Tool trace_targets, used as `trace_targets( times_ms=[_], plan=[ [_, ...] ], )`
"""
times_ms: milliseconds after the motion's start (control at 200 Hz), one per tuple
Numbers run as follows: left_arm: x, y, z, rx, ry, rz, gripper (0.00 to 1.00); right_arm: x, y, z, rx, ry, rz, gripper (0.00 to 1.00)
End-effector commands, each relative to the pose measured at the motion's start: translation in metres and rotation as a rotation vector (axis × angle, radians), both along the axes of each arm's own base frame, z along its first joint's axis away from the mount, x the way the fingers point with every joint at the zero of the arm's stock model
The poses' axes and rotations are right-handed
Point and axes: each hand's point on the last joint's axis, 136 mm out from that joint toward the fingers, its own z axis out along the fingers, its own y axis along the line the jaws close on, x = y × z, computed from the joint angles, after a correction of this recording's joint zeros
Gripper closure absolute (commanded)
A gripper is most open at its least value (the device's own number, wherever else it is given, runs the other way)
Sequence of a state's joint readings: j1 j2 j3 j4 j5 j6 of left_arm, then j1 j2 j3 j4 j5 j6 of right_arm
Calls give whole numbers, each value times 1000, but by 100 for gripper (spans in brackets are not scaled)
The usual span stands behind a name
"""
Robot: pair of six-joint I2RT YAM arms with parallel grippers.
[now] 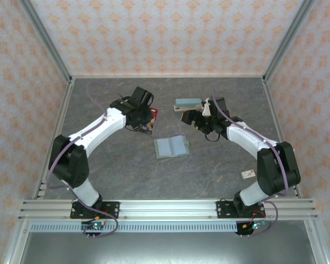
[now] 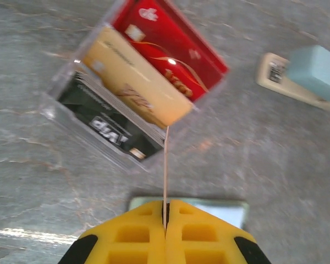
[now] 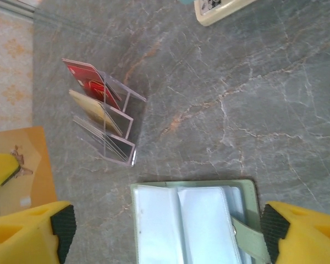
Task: Take the credit cards out of the card holder
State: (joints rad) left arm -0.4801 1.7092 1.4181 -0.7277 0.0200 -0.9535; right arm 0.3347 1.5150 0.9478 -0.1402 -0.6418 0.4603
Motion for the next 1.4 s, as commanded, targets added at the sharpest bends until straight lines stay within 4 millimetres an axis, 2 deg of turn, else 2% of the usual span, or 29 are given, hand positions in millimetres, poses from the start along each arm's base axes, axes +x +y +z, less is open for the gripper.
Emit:
trace_targets(
  times_ms=[0,185,385,520,540,806,1396],
  plan=[
    [5,32,10,159,-39,226,100,-4,-7,3,-31,-31,-11,9],
    [21,28,5,140,-65,376,100,-4,-11,4,-63,-46,-10,6],
    [27,28,-5,87,-85,528,100,-6,-12,3,-68,-47,-13,5],
    [34,25,0,71,-113,579,100,-7,-12,4,-63,-50,-9,5],
    [36,24,-10,87,-97,583,100,-7,-12,5,-61,-52,-8,5],
    [40,18,-29,40,-84,676,100,-8,-11,4,-59,-46,-1,5],
    [49,24,-38,48,-126,770,98,-10,-8,5,-46,-37,12,5]
  ],
)
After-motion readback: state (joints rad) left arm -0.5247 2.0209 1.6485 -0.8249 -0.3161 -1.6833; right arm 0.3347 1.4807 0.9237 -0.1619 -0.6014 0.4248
